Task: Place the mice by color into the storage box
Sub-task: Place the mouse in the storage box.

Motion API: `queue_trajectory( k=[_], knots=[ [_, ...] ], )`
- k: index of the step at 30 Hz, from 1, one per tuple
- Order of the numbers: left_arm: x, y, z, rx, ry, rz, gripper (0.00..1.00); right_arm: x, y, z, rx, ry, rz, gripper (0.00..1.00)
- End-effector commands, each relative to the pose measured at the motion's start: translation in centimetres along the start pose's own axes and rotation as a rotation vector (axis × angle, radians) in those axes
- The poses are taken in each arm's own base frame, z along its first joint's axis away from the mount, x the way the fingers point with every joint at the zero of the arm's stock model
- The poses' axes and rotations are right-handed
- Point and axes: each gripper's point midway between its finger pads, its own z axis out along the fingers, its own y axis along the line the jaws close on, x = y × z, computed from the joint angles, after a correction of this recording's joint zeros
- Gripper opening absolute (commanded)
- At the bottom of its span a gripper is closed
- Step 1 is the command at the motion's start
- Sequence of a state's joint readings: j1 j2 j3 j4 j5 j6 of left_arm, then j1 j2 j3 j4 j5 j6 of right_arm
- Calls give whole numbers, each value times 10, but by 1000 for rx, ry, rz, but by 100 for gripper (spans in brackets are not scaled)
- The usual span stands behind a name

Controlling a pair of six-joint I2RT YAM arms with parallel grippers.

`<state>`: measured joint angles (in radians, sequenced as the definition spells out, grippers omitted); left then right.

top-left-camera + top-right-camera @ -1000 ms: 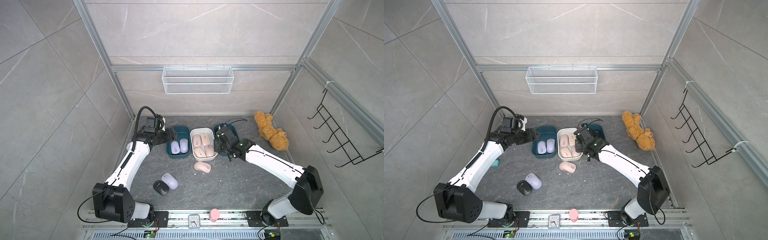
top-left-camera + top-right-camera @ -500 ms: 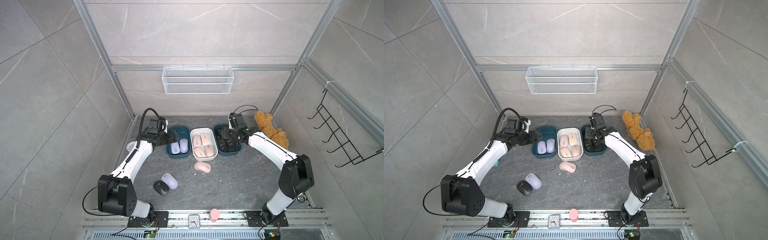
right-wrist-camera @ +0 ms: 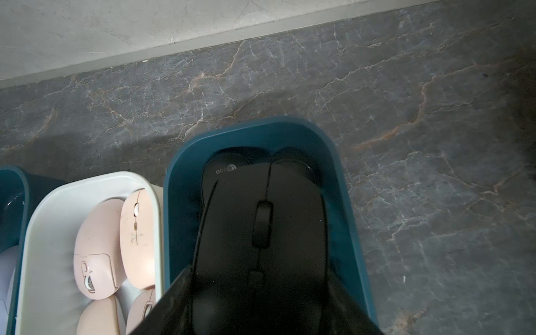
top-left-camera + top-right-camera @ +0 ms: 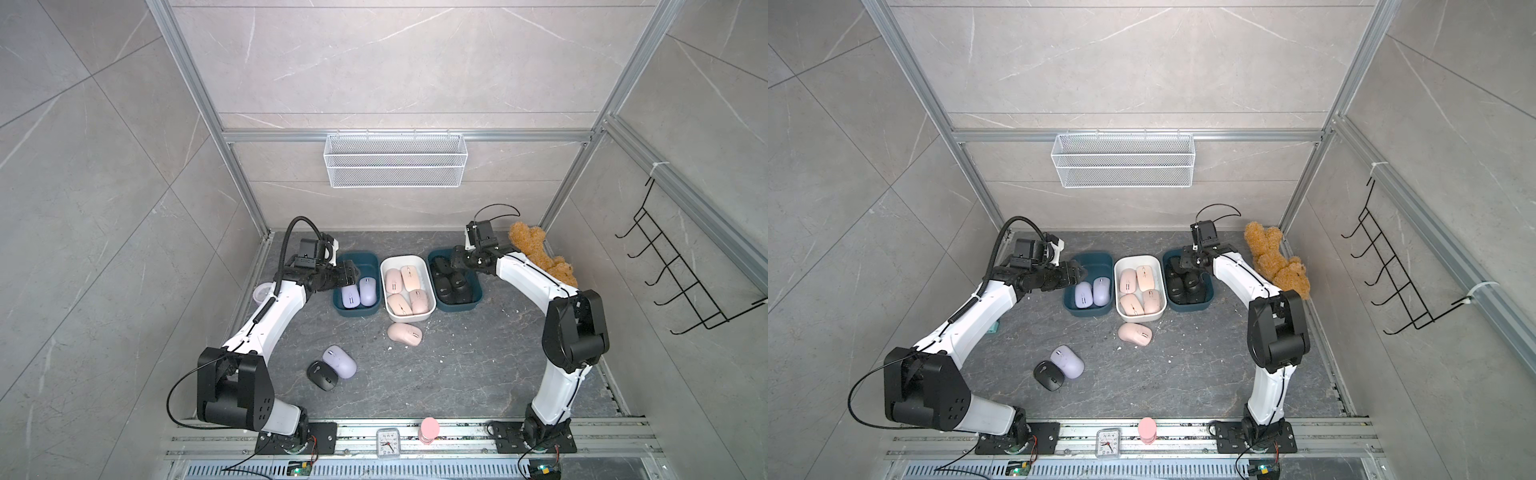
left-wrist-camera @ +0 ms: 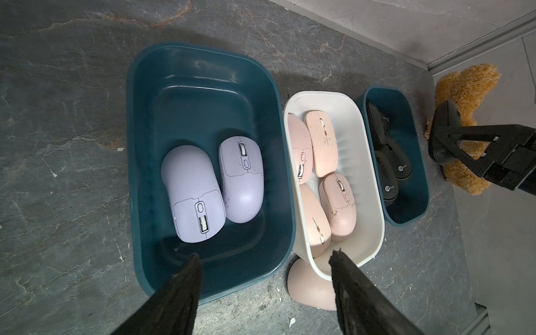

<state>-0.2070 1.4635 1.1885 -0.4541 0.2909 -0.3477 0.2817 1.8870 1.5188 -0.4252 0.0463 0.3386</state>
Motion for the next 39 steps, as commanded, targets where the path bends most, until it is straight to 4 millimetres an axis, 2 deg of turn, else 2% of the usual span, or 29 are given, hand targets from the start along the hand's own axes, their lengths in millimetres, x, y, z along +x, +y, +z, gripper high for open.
queue_trajectory(
  k=[1, 12, 39],
  knots=[
    [-11, -10, -10, 40, -50, 21, 72, -14, 4, 5, -13, -26, -17, 55],
    [-11, -8, -11, 24, -56, 30, 72, -9, -6, 32, 18, 13, -20, 55],
    [-12, -4, -14, 2, -71, 41, 72, -4, -19, 58, 73, 52, -60, 57]
  ],
)
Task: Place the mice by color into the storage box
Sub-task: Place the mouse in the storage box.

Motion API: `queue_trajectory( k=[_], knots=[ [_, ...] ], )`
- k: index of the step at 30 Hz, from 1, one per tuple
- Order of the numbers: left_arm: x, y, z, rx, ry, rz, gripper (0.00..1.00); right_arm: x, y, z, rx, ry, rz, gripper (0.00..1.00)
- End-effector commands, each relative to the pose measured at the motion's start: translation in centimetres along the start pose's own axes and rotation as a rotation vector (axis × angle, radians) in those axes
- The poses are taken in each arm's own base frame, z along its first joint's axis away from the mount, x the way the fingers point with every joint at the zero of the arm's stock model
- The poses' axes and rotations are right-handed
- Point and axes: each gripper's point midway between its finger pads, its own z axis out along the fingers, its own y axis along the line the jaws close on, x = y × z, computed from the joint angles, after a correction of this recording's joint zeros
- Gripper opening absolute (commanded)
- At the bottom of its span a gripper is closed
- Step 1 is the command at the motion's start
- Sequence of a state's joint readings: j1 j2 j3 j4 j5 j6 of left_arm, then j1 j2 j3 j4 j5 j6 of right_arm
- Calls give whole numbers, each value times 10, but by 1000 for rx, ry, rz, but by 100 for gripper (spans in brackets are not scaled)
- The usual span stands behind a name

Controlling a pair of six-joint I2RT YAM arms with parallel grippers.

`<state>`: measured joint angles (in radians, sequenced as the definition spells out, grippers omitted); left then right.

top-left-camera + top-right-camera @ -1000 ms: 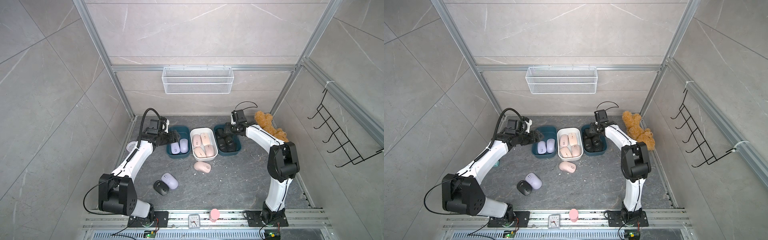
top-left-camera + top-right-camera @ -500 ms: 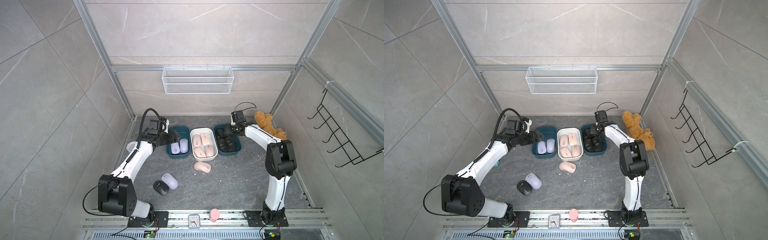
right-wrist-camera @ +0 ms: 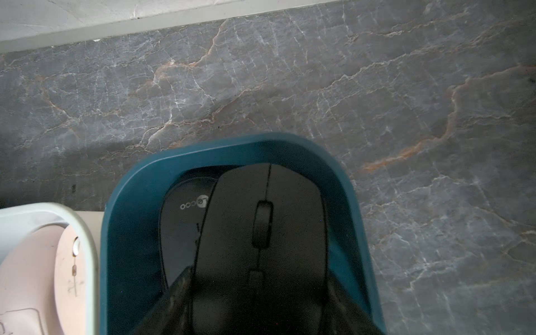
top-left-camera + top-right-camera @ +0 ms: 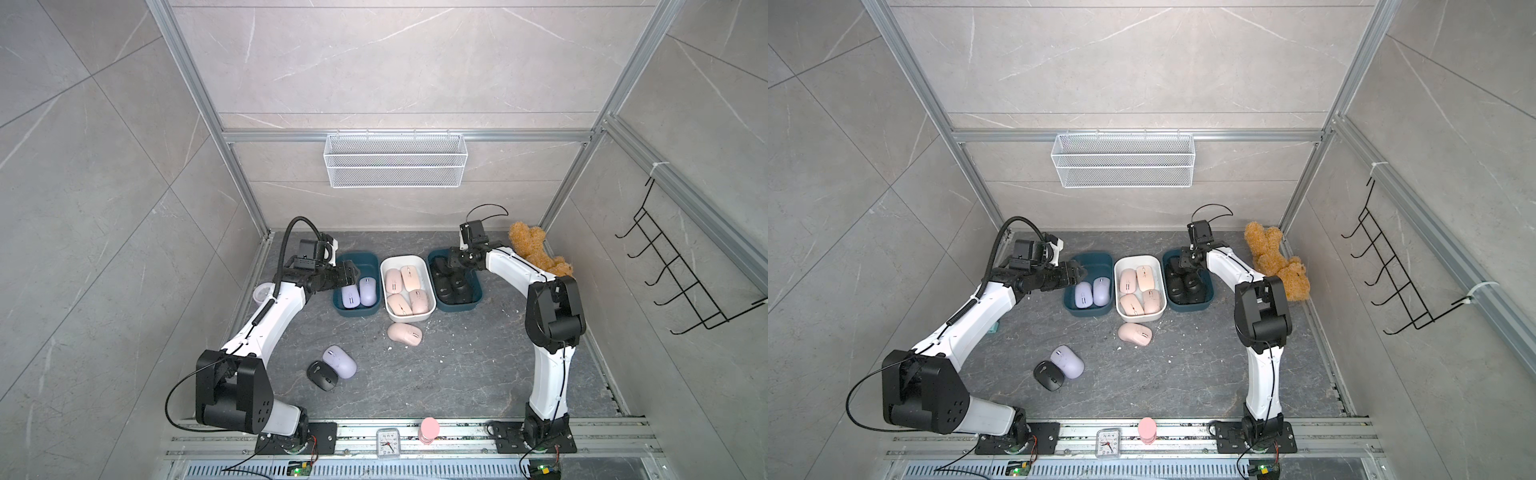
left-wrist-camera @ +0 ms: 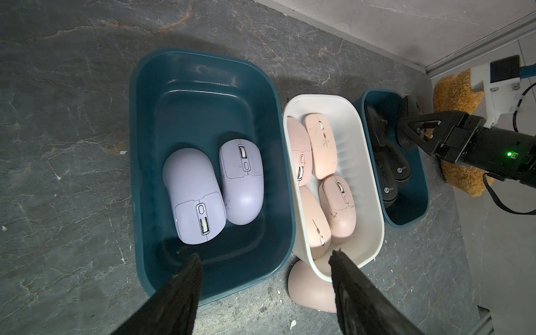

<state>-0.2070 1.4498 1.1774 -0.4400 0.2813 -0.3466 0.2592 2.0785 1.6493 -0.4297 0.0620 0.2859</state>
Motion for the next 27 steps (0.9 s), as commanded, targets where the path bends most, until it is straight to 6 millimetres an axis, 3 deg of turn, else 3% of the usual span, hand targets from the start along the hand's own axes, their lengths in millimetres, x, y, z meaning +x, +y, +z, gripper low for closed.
queue_trajectory(
  k=[1, 27],
  knots=[
    [-10, -4, -11, 7, -54, 34, 72, -4, -5, 4, 26, 3, -24, 57],
    [-11, -4, -12, 2, -53, 38, 72, 9, -15, 25, 86, 67, -58, 64]
  ],
)
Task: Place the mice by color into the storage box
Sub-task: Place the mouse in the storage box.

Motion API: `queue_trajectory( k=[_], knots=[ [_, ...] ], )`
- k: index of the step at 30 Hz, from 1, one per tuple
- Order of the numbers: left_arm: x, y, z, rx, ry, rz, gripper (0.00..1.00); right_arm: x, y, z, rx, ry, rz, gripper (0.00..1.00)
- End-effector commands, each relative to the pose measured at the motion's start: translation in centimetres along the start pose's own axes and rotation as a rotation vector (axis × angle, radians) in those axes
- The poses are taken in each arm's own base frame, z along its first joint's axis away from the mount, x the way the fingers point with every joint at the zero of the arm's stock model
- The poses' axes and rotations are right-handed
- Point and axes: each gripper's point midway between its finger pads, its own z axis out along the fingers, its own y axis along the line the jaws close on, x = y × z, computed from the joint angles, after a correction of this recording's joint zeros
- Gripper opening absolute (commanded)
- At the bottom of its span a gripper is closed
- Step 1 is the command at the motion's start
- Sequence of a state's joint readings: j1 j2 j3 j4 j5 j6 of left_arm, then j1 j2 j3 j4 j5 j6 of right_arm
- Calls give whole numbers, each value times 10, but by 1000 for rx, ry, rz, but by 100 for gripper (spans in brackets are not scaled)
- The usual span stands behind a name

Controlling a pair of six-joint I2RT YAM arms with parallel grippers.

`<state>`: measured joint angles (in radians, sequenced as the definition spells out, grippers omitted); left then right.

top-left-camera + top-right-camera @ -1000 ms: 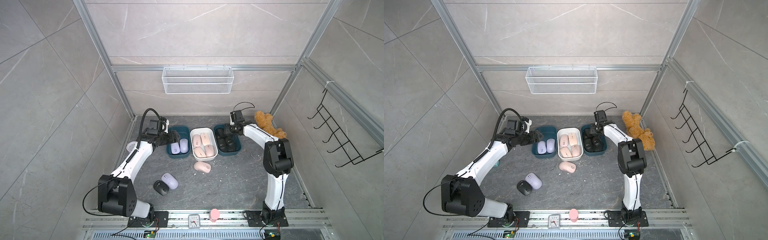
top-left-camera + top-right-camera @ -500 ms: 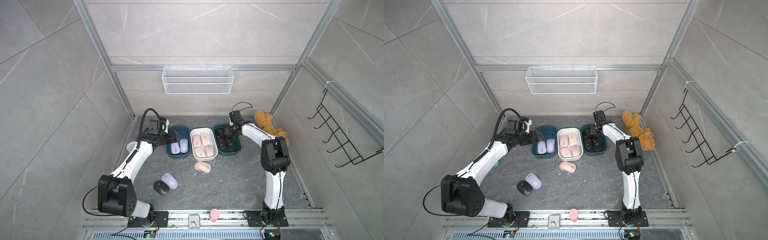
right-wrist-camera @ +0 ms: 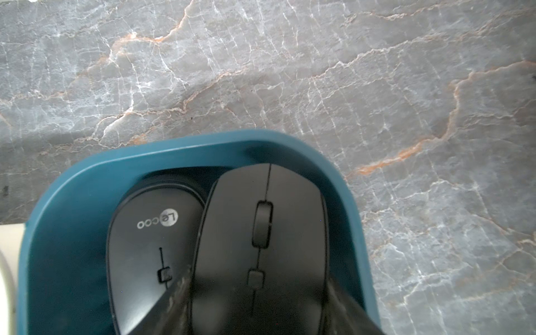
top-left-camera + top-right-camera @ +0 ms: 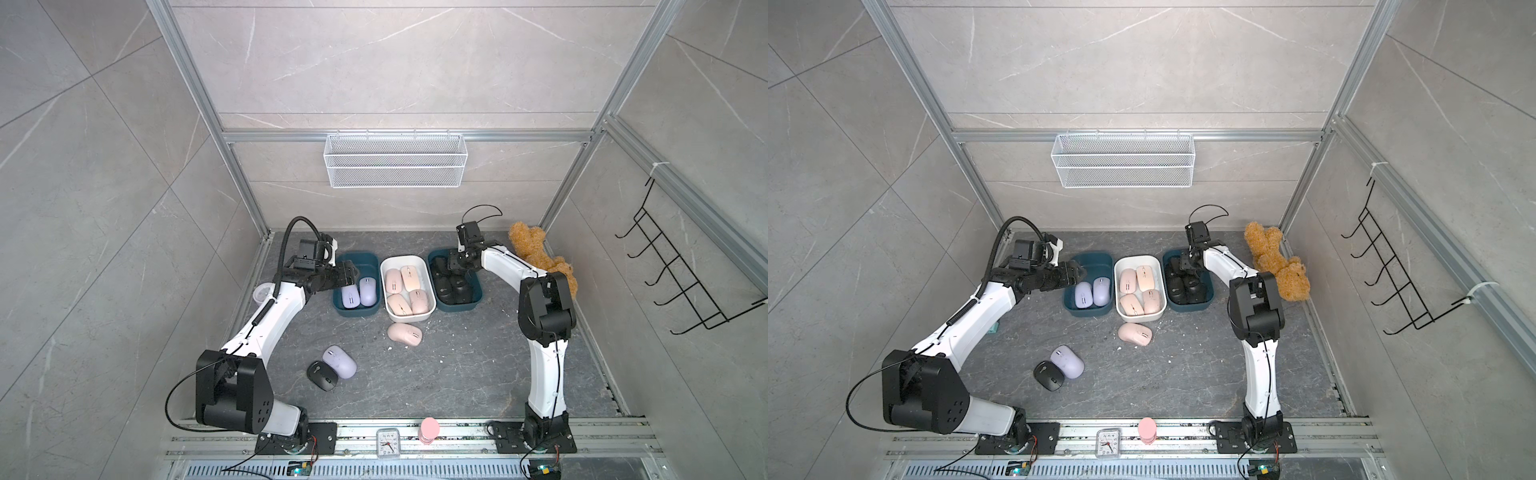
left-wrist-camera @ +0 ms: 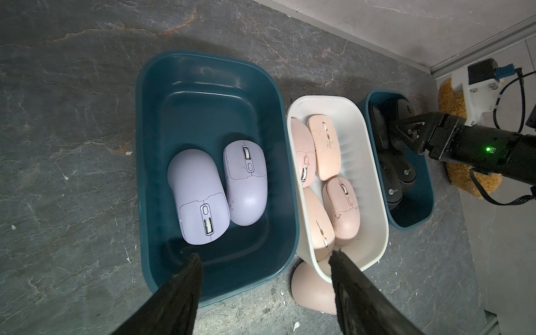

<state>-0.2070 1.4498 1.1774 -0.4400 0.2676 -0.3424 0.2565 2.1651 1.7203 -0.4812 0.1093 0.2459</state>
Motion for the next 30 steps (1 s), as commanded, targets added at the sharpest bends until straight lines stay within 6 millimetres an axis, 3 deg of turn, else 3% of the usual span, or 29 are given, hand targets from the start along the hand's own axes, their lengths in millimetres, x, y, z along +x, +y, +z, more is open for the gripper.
queue_trajectory(
  k=[1, 9, 20, 25, 30],
  knots=[
    [-10, -6, -12, 15, -48, 34, 72, -1, -4, 2, 20, 12, -13, 65],
    [-11, -8, -15, 18, -57, 32, 72, -7, 1, -13, -16, -12, 0, 70],
    [-16, -13, -29, 28, -99, 37, 72, -15, 4, -64, -61, -82, 25, 70],
    [-18, -14, -38, 22, -130, 45, 72, -2, 9, -90, -87, -101, 19, 69],
    [-18, -13, -41, 16, -138, 49, 72, 32, 34, -116, -114, -121, -47, 69]
  ],
)
